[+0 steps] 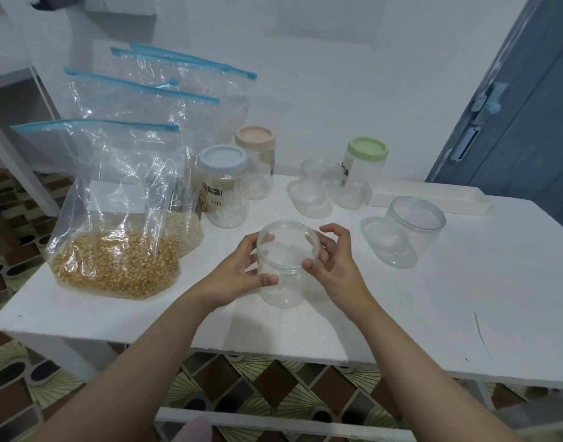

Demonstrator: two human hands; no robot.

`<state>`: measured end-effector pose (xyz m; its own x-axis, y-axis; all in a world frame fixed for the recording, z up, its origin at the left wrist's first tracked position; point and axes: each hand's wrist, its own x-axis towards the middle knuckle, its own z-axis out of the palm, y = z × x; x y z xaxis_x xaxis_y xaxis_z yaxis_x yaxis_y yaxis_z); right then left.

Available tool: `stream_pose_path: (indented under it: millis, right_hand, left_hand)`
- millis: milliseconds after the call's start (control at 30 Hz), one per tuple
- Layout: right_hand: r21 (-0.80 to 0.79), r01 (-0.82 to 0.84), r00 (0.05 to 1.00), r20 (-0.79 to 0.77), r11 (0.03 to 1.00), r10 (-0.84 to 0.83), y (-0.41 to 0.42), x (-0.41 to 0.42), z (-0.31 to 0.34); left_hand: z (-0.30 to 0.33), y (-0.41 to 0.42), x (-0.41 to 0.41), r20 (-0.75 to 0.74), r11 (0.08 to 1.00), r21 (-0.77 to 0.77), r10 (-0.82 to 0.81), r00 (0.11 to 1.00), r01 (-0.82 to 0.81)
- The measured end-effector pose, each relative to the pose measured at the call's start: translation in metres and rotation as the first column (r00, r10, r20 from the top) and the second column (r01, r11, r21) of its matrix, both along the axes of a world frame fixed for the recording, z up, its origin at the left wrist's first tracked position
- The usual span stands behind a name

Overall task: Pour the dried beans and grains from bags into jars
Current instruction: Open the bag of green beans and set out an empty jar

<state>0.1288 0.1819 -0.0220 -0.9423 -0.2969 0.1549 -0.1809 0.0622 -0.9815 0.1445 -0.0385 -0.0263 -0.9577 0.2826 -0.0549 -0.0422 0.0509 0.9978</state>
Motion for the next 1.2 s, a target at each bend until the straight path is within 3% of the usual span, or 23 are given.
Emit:
stream_pose_path:
  millis: [167, 267, 467, 633, 933, 1200]
  right_hand:
    - [0.114, 0.033, 0.997, -0.067, 0.993, -0.026, 0.001, 0.004, -0.001]
    - [0.090, 0.100, 0.995, -0.027, 0.991, -0.098, 0.002, 0.001, -0.004]
    - [0.081, 0.051, 0.998, -0.032, 0.995, -0.049, -0.003, 0.007, -0.002]
    - [0.091, 0.113, 0.994, -0.025, 0.989, -0.111, 0.000, 0.003, -0.006]
    - [0.103, 0.096, 0.995, -0.040, 0.990, -0.092, -0.002, 0.007, 0.000]
    - [0.159, -0.029, 0.989, -0.142, 0.987, 0.052, -0.002, 0.013, 0.003]
  left_hand:
    - [0.001, -0.002, 0.000, -0.009, 1.000, -0.016, -0.006, 1.000, 0.006]
    - [0.000, -0.002, 0.000, -0.009, 1.000, -0.016, -0.010, 1.000, 0.010]
    - [-0.002, -0.001, 0.000, -0.008, 1.000, 0.001, -0.003, 1.000, 0.003]
    - [-0.001, -0.001, 0.000, -0.014, 1.000, -0.005, -0.007, 1.000, 0.007]
    - [-0.006, -0.003, -0.002, -0.011, 1.000, 0.003, -0.012, 1.000, 0.012]
    - [-0.007, -0.004, -0.002, -0.010, 1.000, 0.012, -0.007, 1.000, 0.007]
